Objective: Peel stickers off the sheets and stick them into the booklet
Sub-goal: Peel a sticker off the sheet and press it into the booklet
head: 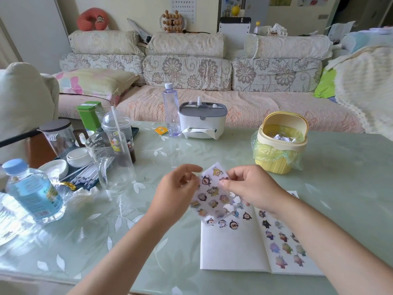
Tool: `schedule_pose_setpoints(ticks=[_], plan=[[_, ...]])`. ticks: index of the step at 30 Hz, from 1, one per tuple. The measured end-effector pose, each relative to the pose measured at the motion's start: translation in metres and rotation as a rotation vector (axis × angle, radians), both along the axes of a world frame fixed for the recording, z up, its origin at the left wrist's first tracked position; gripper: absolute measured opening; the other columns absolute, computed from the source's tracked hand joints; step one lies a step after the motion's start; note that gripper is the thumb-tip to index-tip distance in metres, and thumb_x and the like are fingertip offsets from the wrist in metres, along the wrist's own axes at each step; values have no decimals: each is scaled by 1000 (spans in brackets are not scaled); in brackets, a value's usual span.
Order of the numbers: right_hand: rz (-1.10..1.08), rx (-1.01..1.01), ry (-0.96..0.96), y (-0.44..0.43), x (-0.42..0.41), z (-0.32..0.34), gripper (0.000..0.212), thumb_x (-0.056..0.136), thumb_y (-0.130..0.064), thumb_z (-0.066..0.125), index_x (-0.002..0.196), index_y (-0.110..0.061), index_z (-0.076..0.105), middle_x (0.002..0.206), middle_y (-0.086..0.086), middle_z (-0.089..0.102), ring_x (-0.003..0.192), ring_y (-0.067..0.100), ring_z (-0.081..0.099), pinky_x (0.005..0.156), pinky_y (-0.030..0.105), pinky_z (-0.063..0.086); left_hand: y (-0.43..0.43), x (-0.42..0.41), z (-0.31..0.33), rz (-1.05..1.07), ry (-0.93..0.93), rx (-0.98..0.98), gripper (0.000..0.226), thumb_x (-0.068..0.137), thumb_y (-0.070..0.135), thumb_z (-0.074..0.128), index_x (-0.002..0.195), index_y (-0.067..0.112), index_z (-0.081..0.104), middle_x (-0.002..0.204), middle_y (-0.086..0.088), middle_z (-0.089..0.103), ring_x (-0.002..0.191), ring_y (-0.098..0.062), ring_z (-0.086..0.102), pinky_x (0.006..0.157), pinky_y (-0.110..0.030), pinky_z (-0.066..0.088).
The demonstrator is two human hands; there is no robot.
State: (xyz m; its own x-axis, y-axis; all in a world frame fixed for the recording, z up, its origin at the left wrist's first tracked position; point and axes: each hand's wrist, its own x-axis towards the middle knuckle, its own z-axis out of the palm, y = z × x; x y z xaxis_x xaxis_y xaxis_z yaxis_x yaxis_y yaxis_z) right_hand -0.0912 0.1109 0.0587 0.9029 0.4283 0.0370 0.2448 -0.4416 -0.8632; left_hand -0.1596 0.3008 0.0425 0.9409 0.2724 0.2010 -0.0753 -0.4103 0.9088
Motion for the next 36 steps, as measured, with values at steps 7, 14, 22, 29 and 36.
schedule_pose_setpoints(ticks=[7, 14, 22, 29, 36], plan=[[54, 38, 39, 3, -9, 6, 5, 88, -25, 73, 92, -26, 77, 71, -16, 68, 52, -6, 54, 61, 13, 40, 13, 5, -5, -52, -198, 573, 25, 95, 27, 49, 98, 40, 71, 87, 20, 61, 84, -7, 55, 89, -31, 39], [19, 134, 195, 6, -10, 4, 10, 94, -18, 68, 92, -12, 75, 60, -3, 61, 42, 10, 39, 48, 24, 31, 7, 7, -8, 90, -415, 747, 26, 87, 31, 70, 113, 29, 69, 123, 10, 60, 119, -20, 51, 110, -38, 32], [15, 348, 357, 6, -8, -2, 13, 95, -14, 66, 97, -3, 71, 70, 8, 63, 53, 16, 57, 41, 21, 37, -7, 3, -14, -54, -175, 480, 26, 91, 44, 66, 115, 36, 70, 101, 19, 68, 100, -8, 57, 93, -29, 42], [-50, 25, -81, 3, -7, -3, 4, 86, -25, 77, 87, -26, 73, 73, -7, 70, 49, 11, 52, 53, 23, 44, -2, 4, -17, -141, -158, 563, 21, 100, 32, 56, 113, 36, 72, 90, 12, 69, 88, -10, 54, 85, -27, 37], [93, -223, -724, 3, -11, -10, 13, 83, -25, 78, 88, -37, 77, 87, -19, 64, 55, 3, 51, 53, 17, 37, 1, 5, -22, -200, -164, 698, 29, 100, 38, 43, 109, 31, 70, 87, 12, 67, 90, -15, 53, 92, -28, 36]])
